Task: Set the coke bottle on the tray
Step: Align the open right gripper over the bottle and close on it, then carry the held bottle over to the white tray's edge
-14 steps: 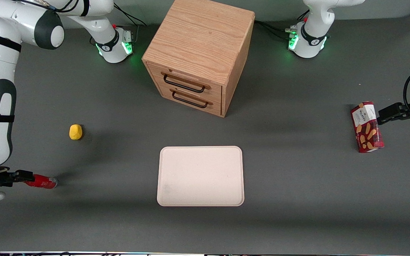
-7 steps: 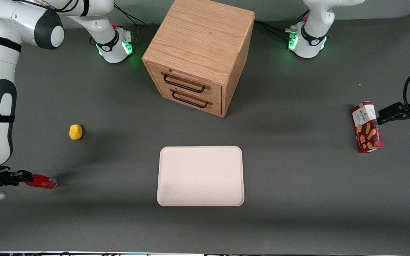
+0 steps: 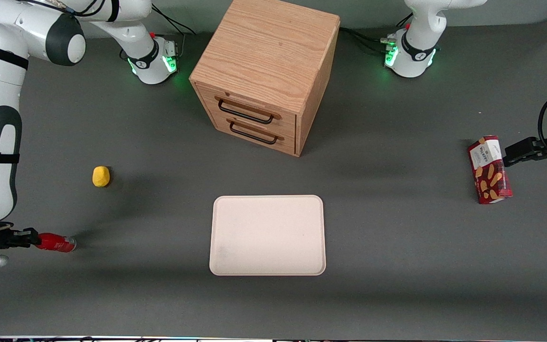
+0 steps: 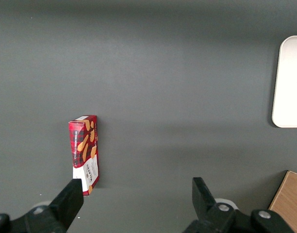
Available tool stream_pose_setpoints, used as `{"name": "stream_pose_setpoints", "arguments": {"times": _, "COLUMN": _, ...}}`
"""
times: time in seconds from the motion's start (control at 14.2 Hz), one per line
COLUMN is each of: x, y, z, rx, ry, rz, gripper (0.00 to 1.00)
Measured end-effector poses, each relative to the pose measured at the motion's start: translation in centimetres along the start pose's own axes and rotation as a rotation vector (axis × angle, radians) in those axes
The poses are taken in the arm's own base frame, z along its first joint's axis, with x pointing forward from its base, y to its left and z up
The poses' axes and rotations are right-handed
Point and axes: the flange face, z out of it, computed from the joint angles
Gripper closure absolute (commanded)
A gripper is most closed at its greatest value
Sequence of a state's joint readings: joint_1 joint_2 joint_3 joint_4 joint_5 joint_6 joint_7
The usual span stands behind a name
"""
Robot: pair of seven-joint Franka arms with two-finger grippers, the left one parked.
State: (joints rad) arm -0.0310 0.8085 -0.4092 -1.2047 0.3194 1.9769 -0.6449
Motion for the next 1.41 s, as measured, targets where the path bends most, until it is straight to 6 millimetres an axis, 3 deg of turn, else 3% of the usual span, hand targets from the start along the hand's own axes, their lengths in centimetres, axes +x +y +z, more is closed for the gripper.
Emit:
{"name": "stream_pose_setpoints", "arguments": {"times": 0.35, "x": 0.2, "y": -0.2, "z": -1.3, "rx": -0.005, "ry": 0.019, "rz": -0.004, "gripper": 1.0}}
{"name": "stream_pose_setpoints", "arguments": {"times": 0.92, "x": 0.8, "y": -3.9, "z": -9.4, "rx": 0.078, "ry": -0.033, "rz": -0.032, "gripper": 1.0}}
{"name": "stream_pose_setpoints", "arguments": {"times": 1.2, "x": 1.8, "y": -8.7, "z": -14.9, "rx": 0.093, "ry": -0.082, "rz": -0.003, "gripper": 1.0}}
{"name": "stream_pose_setpoints", "arguments": {"times": 1.41, "x": 2.6, "y": -14.6, "z": -19.7, "rx": 0.062, "ry": -0.075, "rz": -0.001, "gripper": 1.0}}
